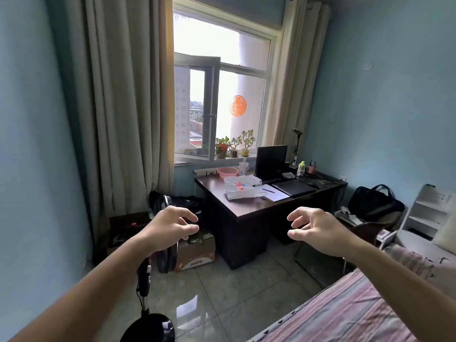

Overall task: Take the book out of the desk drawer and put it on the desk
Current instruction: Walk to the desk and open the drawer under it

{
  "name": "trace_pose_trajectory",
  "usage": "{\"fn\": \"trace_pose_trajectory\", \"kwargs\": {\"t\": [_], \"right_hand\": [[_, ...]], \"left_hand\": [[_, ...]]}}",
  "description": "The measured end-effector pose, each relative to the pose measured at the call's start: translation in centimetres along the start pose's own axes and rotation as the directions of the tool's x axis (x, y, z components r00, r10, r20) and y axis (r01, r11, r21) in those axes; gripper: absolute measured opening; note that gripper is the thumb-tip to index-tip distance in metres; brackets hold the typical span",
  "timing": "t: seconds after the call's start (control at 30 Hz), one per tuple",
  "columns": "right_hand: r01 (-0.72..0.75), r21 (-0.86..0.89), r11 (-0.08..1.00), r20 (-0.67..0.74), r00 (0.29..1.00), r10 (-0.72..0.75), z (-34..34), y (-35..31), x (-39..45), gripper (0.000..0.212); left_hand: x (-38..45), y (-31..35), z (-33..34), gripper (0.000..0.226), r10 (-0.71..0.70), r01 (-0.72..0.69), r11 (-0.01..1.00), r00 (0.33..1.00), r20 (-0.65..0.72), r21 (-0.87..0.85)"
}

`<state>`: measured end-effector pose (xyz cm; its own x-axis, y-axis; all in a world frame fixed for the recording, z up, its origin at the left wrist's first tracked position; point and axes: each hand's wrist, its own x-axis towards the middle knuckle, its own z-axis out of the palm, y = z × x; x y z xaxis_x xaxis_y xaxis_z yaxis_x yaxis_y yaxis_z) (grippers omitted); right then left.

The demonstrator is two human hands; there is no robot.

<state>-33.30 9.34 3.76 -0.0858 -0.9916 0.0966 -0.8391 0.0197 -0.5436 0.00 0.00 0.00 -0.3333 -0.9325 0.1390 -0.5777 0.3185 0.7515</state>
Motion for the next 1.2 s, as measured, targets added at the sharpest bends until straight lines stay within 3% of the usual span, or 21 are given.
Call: {"fn": "trace_pose_trajectory", "kwargs": {"t": [0.5, 1.2], "right_hand": [[0.001, 0.004, 1.000, 0.078, 0.997, -0.001, 6.2, -1.6, 19.1, 0.028], [-0.131, 0.029, 0.991, 0.042, 0.991, 0.130, 11.1, -4.5, 39.3, 0.032]], "left_hand": [[15.5, -8.2, -4.0, 0.025, 0.002, -0.002, 1.000, 0.998, 0.064, -0.001], [38.1, -16.3, -5.8, 0.023, -0.007, -0.002, 0.999, 0.973, 0.231, 0.039]]}}
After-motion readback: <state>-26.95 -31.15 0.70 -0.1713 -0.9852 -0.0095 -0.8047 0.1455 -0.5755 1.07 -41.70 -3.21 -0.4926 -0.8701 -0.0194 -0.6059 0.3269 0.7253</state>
